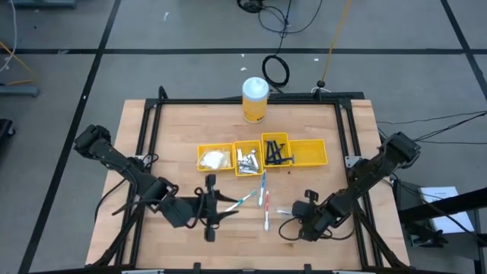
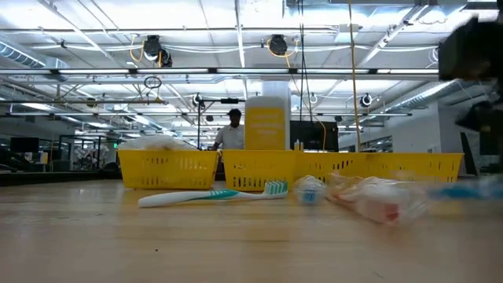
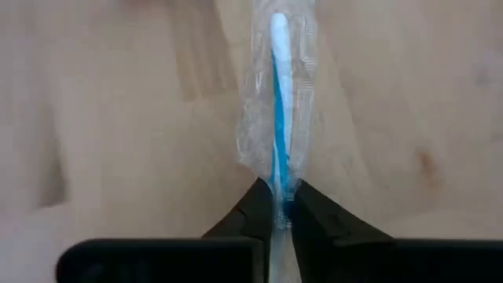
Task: Pick & Place Travel size toiletries
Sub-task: Put the blue toothbrush into the right yellow bin
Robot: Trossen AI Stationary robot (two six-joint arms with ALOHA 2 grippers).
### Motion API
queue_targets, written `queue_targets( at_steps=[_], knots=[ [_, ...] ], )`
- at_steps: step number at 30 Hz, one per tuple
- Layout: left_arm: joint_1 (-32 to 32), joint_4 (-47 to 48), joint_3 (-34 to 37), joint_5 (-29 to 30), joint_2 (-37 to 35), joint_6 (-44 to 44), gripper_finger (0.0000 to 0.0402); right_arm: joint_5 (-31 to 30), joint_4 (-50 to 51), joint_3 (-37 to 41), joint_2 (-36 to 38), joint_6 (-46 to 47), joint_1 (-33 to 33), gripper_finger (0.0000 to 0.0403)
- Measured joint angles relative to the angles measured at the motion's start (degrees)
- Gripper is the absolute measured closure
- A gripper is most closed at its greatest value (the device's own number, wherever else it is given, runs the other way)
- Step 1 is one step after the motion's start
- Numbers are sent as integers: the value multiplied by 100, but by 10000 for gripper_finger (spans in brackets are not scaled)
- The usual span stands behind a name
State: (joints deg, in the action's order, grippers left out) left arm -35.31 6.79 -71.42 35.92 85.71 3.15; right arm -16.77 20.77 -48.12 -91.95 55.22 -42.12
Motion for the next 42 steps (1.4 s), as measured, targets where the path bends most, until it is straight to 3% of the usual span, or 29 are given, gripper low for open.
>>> queue_targets(
  at_steps=[10, 18, 23, 28, 31, 36, 42],
  knots=[
    [0, 347, 0, 0, 0, -36, 277, -759, 242, -13, 1332, -362, 0, 387],
    [3, 577, 0, 2, 0, -6, 277, -2537, 853, -15, 2470, -550, 162, 384],
    [70, 825, 0, 6, 0, 107, 277, -3374, 2062, -16, 3031, -306, 651, 386],
    [178, 992, 0, 4, 0, 263, 277, -3412, 3310, -16, 3328, -1083, 1460, 386],
    [246, 1065, 0, 4, 0, 377, 277, -3309, 3484, -16, 3447, -1720, 1931, 386],
    [323, 1119, 0, 2, 2, 501, 277, -2977, 3079, 175, 3523, -2390, 2597, 386],
    [320, 1121, 0, 2, 2, 495, 277, -2941, 1873, 1104, 3519, -3205, 3221, 386]
  ],
)
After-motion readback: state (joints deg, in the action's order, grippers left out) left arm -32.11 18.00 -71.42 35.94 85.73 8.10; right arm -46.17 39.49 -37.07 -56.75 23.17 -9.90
